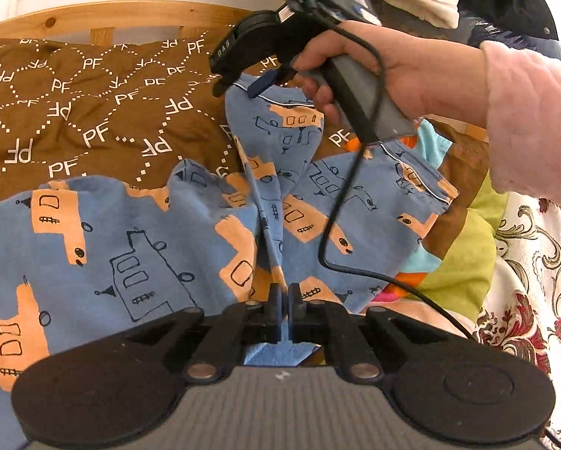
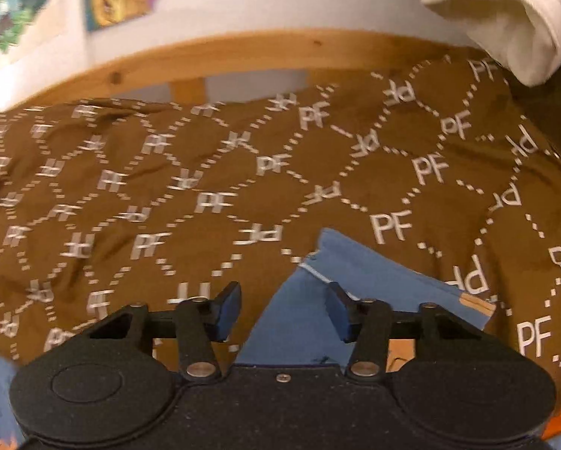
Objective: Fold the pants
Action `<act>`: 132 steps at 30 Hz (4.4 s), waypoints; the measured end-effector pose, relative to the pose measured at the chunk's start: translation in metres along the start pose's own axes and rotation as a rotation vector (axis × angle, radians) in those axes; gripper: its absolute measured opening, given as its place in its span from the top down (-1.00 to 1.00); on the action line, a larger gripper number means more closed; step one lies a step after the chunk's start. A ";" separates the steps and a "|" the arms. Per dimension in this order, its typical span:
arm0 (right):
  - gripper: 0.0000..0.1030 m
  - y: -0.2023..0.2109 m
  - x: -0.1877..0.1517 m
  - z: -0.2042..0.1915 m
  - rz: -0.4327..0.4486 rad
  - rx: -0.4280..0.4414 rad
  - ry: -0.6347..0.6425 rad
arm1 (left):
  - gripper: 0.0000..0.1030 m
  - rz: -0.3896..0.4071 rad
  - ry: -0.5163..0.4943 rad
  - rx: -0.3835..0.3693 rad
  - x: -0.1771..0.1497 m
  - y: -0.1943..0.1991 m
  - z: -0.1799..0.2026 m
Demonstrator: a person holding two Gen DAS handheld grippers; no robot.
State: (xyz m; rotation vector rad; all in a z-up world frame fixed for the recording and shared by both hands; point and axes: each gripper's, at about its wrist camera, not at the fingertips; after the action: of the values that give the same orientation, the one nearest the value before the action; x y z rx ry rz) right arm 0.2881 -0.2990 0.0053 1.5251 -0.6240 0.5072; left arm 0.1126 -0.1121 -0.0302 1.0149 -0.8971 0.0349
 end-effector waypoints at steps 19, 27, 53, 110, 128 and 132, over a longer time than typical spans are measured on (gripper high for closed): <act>0.98 0.142 -0.099 0.091 0.283 0.022 -0.361 | 1.00 0.025 -0.158 0.107 0.000 0.021 0.018; 0.98 0.173 -0.201 0.127 0.224 -0.044 -0.567 | 1.00 -0.041 -0.316 0.090 -0.012 0.018 0.034; -0.08 0.151 -0.235 0.174 0.193 -0.006 -0.697 | 0.20 -0.078 -0.527 -0.256 0.183 -0.136 0.091; -0.63 0.155 -0.207 0.084 0.330 -0.423 0.273 | -0.95 0.124 -0.138 0.362 0.073 -0.035 0.011; -0.70 0.138 -0.191 0.081 0.083 -0.314 0.179 | -0.96 -0.078 0.117 0.602 -0.039 0.074 -0.075; -0.70 0.137 -0.182 0.033 0.034 -0.084 0.231 | -0.98 0.010 0.133 0.554 -0.029 0.067 -0.064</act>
State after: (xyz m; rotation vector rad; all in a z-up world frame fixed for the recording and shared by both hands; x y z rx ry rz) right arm 0.0597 -0.3181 -0.0132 1.3552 -0.4863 0.6651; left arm 0.1059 -0.0161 -0.0151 1.5024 -0.7851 0.3719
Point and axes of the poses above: each gripper's, at about its wrist camera, not at the fingertips, and y roughly against the way its jaws point, z to its right, x to its top, and after that the axes turned 6 degrees about -z, right-handed
